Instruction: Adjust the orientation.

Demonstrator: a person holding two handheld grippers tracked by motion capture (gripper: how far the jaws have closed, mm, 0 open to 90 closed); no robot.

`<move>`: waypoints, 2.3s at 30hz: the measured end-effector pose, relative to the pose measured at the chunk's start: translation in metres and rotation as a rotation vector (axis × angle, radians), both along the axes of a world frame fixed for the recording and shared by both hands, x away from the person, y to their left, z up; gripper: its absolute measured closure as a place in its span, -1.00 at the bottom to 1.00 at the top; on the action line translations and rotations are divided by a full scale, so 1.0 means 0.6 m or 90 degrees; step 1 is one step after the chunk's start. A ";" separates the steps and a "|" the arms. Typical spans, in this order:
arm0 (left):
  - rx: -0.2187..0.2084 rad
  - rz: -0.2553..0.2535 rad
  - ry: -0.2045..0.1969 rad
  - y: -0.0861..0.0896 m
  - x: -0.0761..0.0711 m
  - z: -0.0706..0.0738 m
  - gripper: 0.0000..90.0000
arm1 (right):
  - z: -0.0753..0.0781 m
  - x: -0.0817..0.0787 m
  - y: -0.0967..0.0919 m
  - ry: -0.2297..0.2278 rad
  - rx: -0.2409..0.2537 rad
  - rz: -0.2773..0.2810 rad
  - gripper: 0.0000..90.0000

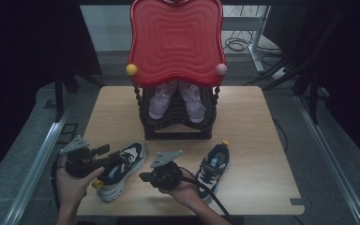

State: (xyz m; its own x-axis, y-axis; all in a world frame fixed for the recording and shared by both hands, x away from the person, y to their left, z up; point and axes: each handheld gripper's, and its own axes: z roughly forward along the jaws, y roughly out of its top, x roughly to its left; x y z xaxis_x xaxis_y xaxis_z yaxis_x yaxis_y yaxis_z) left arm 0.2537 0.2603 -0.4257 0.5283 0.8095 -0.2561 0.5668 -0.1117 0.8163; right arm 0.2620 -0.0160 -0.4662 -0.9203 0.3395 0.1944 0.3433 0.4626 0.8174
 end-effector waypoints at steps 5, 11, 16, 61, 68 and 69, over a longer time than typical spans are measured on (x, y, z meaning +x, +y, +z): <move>0.009 -0.005 0.005 -0.009 0.004 -0.006 -0.02 | 0.003 -0.008 -0.056 -0.011 0.015 -0.033 0.99; 0.016 -0.007 0.012 -0.016 0.005 -0.010 -0.02 | 0.006 -0.014 -0.126 -0.029 0.014 -0.083 0.99; 0.019 -0.011 0.015 -0.019 0.007 -0.014 -0.02 | 0.011 -0.016 -0.181 -0.039 0.020 -0.129 0.99; 0.028 -0.028 0.024 -0.029 0.011 -0.022 -0.02 | -0.049 -0.060 -0.375 -0.009 -0.030 -0.257 0.99; 0.028 -0.027 0.024 -0.029 0.010 -0.022 -0.02 | -0.062 -0.068 -0.367 0.002 -0.043 -0.233 0.99; 0.028 -0.028 0.024 -0.029 0.010 -0.022 -0.02 | -0.064 -0.069 -0.365 0.001 -0.044 -0.228 0.99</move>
